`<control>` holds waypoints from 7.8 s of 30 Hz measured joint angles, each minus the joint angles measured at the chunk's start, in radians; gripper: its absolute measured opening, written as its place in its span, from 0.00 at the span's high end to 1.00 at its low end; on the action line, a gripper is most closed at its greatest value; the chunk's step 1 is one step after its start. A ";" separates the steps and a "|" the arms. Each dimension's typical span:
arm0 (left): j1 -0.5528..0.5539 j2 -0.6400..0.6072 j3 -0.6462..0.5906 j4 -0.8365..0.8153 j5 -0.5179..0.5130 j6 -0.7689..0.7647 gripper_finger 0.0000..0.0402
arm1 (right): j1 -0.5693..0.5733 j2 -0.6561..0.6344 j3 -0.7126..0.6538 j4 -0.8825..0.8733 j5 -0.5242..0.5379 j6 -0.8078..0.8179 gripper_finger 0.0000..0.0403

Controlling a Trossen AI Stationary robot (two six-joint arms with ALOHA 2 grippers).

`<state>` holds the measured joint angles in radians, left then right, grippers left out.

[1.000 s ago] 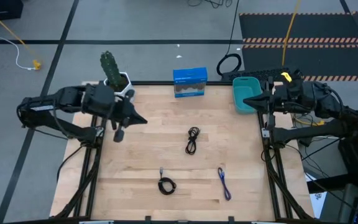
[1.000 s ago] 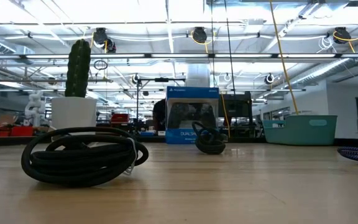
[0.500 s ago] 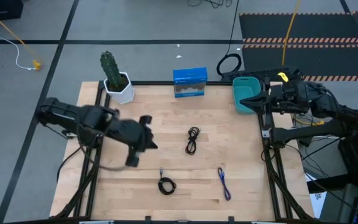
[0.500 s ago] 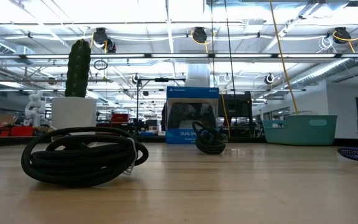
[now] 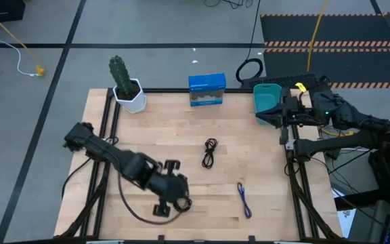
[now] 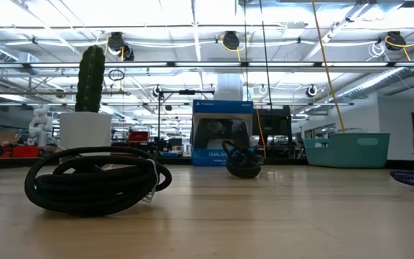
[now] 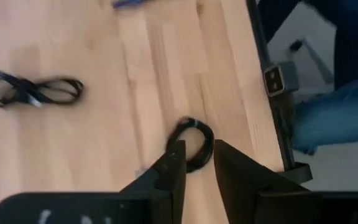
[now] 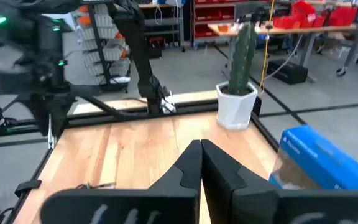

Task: Pick and place USB-C Cables
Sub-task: Put the bottom black USB cable into the blue bin

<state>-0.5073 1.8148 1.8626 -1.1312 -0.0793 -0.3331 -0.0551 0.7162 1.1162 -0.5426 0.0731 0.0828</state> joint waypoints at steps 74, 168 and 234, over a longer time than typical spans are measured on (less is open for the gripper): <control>-0.106 0.405 -0.182 0.213 -0.041 0.101 0.75 | 0.071 0.002 -0.055 0.000 -0.075 0.089 1.00; 0.374 -0.152 -1.058 2.001 0.219 0.592 0.92 | 0.238 0.278 -0.722 1.289 0.114 -0.033 0.97; 0.462 -0.055 -0.970 1.990 0.279 0.717 0.90 | 0.118 0.603 -0.646 1.562 0.097 -0.383 0.81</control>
<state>-0.0452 1.7599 0.8921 0.8589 0.1993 0.3840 0.0628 1.3190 0.4702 1.0191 0.1703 -0.3001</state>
